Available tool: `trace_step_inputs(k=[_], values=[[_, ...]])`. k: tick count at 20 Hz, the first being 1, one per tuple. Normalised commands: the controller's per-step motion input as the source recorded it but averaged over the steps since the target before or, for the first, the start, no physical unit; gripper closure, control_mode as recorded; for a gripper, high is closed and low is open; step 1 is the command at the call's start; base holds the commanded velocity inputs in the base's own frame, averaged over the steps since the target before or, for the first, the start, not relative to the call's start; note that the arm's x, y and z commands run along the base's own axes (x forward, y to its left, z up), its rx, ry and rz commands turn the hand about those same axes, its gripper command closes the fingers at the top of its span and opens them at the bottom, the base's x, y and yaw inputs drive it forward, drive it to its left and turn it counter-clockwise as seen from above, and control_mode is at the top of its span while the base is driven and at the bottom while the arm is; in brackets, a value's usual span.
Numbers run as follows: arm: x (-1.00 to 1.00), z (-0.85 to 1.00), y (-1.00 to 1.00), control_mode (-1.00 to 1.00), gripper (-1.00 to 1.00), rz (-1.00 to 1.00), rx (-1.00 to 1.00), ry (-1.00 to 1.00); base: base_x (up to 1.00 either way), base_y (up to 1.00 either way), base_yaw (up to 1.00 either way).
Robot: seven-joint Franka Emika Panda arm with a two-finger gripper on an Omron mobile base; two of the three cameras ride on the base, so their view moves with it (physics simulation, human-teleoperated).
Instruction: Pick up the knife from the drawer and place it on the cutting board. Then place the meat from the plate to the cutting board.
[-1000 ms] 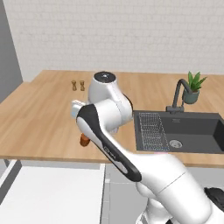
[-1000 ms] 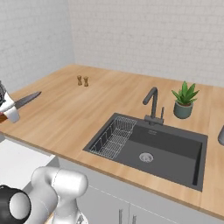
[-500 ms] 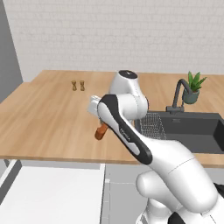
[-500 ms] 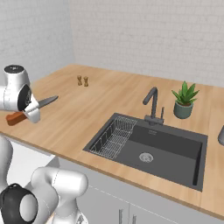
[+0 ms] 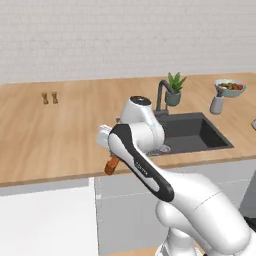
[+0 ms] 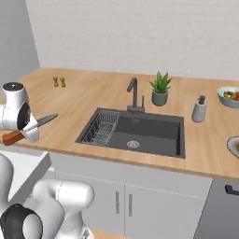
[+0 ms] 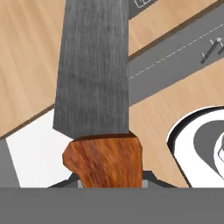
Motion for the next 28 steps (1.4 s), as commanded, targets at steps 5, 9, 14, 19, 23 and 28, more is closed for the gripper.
trace_step_inputs(k=[5,9,14,19,23,28], values=[[0.00,0.00,0.00,1.00,1.00,0.00,0.00,0.00,-0.03,-0.90,-0.64],[0.00,0.00,0.00,1.00,1.00,0.00,0.00,0.00,0.20,-1.00,-0.50],[0.00,0.00,0.00,1.00,1.00,0.00,0.00,0.00,0.42,-1.00,-0.33],[0.00,0.00,0.00,1.00,1.00,0.00,0.00,0.00,0.67,-1.00,-0.04],[0.00,0.00,0.00,1.00,1.00,0.00,0.00,0.00,0.70,-1.00,0.20],[0.00,0.00,0.00,1.00,1.00,0.00,0.00,0.00,0.86,-0.77,0.41]])
